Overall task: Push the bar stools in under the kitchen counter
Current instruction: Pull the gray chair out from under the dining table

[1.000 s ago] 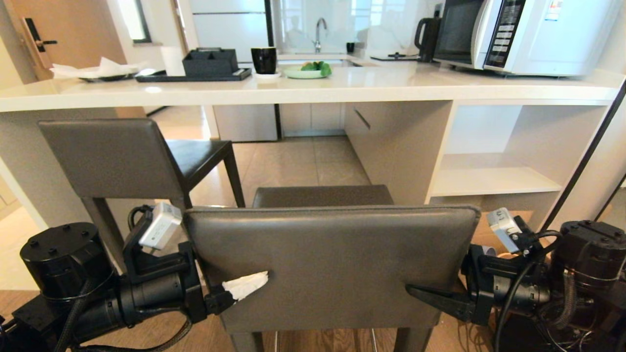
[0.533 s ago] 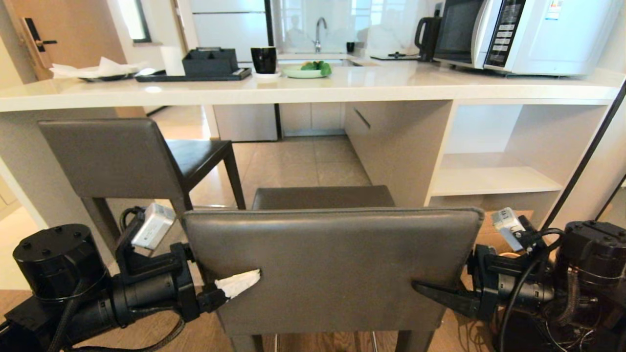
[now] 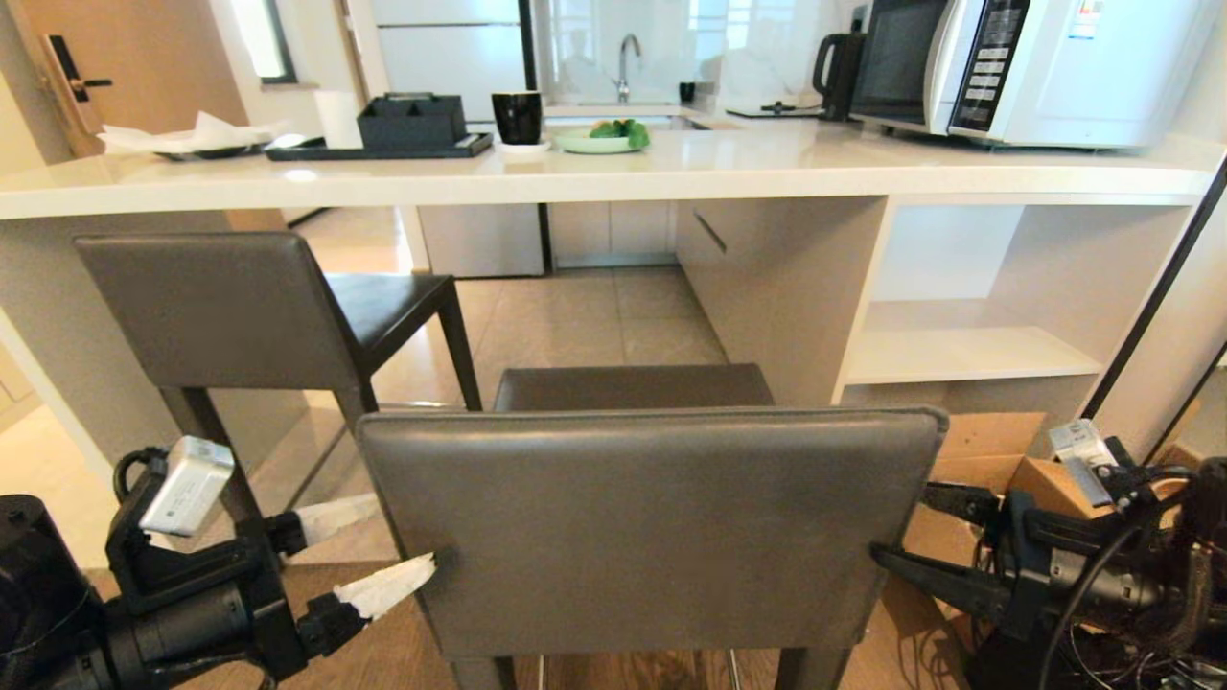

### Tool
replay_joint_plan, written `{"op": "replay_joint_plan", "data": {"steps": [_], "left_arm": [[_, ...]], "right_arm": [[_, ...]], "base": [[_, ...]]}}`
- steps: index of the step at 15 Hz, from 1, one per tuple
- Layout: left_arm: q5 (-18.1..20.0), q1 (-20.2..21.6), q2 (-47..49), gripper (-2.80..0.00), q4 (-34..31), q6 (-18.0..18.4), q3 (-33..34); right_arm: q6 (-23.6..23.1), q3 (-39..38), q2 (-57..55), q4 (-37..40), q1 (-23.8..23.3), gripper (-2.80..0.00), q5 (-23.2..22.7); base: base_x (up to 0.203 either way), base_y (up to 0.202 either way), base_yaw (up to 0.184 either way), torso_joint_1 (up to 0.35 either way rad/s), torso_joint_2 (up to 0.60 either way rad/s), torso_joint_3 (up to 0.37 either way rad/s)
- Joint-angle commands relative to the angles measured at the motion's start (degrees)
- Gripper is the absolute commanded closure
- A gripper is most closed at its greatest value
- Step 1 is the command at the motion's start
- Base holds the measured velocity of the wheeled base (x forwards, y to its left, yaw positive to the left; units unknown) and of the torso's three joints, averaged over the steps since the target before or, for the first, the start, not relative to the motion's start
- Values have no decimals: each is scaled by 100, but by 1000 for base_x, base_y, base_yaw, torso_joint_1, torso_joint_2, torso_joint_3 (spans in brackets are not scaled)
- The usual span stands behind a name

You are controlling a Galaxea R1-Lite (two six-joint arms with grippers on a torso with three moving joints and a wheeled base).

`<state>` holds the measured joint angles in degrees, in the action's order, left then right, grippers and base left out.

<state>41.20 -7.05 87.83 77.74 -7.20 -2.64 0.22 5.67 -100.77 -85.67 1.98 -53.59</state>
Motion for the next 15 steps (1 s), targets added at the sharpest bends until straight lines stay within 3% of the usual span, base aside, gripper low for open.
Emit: {"op": "replay_joint_plan", "data": {"steps": [1,4,6,10,12,15], "left_arm": [[1,138,-531,-280,25,-32,224],[-36,232,-1508,-280,-64,-689,262],[-46,304,-2134,-280,-266,-1106,269],[-80,488,-3423,-280,-1227,-1265,265],[-206,653,-4172,-280,-1934,-1267,190],[-696,1215,-5245,-280,-3912,-1266,-348]], "right_arm": [[4,-317,88,-185,-189,-280,-44],[27,-560,523,-197,-525,-280,-58],[277,-573,919,-191,-798,-280,-47],[1235,-576,1932,-116,-1382,-280,253],[1437,-576,2451,152,-1573,-280,701],[1484,-576,3399,915,-1631,-280,1757]], "base": [[0,0,0,0,0,0],[0,0,0,0,0,0],[0,0,0,0,0,0],[0,0,0,0,0,0],[0,0,0,0,0,0],[0,0,0,0,0,0]]}}
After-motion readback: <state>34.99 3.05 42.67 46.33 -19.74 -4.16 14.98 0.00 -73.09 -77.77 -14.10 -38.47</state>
